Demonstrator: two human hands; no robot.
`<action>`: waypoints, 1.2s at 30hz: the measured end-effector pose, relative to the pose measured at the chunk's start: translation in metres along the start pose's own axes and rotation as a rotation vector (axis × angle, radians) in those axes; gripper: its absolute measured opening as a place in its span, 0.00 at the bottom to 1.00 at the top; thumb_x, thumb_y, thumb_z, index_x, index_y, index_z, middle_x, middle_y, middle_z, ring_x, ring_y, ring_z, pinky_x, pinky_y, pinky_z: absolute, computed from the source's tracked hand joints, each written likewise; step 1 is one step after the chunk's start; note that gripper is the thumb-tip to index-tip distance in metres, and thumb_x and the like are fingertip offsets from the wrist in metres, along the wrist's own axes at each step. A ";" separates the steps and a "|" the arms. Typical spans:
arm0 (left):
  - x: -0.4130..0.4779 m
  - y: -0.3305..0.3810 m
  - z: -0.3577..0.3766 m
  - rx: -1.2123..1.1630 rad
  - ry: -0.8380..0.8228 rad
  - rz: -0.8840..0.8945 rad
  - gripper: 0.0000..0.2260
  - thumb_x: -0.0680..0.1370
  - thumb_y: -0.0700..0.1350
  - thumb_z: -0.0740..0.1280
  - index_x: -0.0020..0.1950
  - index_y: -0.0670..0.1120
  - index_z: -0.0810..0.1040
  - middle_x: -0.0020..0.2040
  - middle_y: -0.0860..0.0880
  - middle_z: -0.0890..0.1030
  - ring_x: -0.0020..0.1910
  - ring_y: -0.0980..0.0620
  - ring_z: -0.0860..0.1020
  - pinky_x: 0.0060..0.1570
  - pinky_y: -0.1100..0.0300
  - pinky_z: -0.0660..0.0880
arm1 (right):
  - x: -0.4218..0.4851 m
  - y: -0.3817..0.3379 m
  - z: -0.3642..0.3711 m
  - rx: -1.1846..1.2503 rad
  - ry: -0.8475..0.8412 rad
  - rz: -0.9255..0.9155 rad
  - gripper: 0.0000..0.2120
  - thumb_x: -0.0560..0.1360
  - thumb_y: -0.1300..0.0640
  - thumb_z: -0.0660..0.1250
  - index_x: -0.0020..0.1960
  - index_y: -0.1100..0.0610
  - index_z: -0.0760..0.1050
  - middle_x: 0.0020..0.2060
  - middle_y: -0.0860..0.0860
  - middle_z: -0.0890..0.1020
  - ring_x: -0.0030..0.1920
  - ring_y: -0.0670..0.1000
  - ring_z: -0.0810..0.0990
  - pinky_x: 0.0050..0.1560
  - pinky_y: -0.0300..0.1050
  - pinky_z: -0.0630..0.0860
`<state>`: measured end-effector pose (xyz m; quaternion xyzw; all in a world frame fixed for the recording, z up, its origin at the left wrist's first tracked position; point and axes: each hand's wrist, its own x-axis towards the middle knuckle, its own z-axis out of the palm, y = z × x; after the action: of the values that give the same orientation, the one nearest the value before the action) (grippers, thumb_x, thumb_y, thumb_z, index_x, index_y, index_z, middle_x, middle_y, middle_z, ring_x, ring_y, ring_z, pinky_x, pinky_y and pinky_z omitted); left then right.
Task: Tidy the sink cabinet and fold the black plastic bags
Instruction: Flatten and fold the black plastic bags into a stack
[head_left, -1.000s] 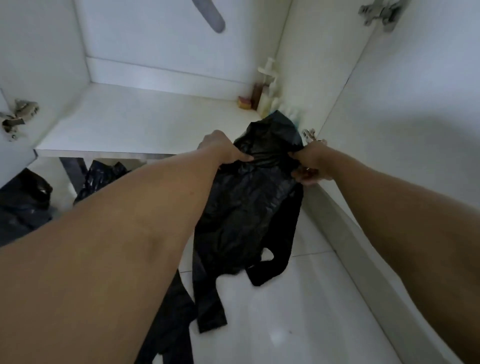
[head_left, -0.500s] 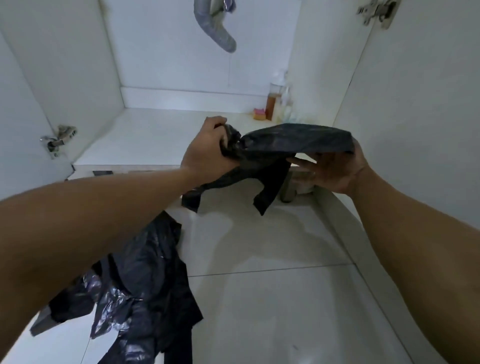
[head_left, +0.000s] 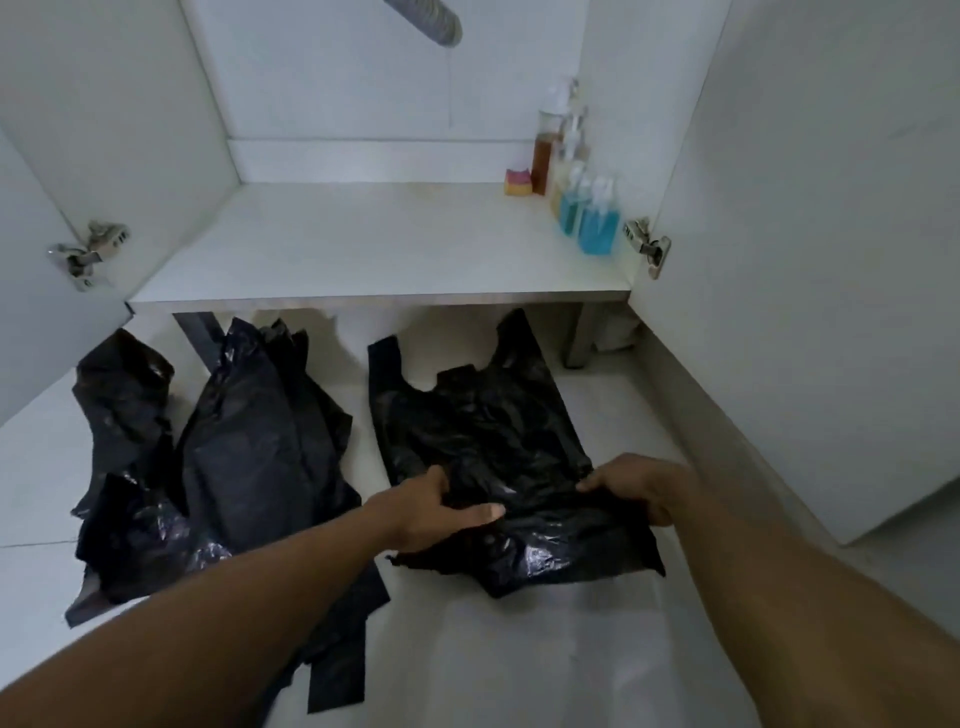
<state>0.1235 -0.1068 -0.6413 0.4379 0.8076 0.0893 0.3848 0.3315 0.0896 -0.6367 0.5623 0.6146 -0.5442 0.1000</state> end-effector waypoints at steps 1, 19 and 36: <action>0.004 -0.005 0.013 -0.001 0.033 -0.022 0.50 0.61 0.83 0.61 0.72 0.51 0.66 0.67 0.52 0.74 0.63 0.48 0.75 0.65 0.52 0.71 | 0.005 0.010 0.006 -0.110 0.035 -0.015 0.05 0.73 0.61 0.74 0.47 0.60 0.81 0.54 0.57 0.82 0.54 0.57 0.81 0.60 0.50 0.78; 0.005 -0.049 0.085 0.462 0.511 0.041 0.49 0.62 0.85 0.49 0.64 0.49 0.72 0.69 0.45 0.68 0.71 0.42 0.63 0.75 0.34 0.45 | 0.012 0.061 0.042 -0.714 0.603 -0.291 0.24 0.75 0.39 0.64 0.60 0.57 0.72 0.59 0.56 0.72 0.61 0.60 0.72 0.58 0.57 0.71; -0.027 -0.070 0.165 0.436 0.490 0.311 0.47 0.70 0.77 0.58 0.79 0.46 0.64 0.81 0.44 0.59 0.80 0.38 0.52 0.75 0.31 0.45 | 0.002 0.131 0.156 -0.741 0.685 -0.673 0.20 0.75 0.42 0.63 0.64 0.50 0.73 0.60 0.52 0.76 0.61 0.57 0.72 0.60 0.60 0.67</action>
<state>0.2026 -0.2017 -0.7736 0.5928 0.7997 0.0747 0.0591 0.3594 -0.0609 -0.7716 0.4079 0.9045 -0.0838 -0.0918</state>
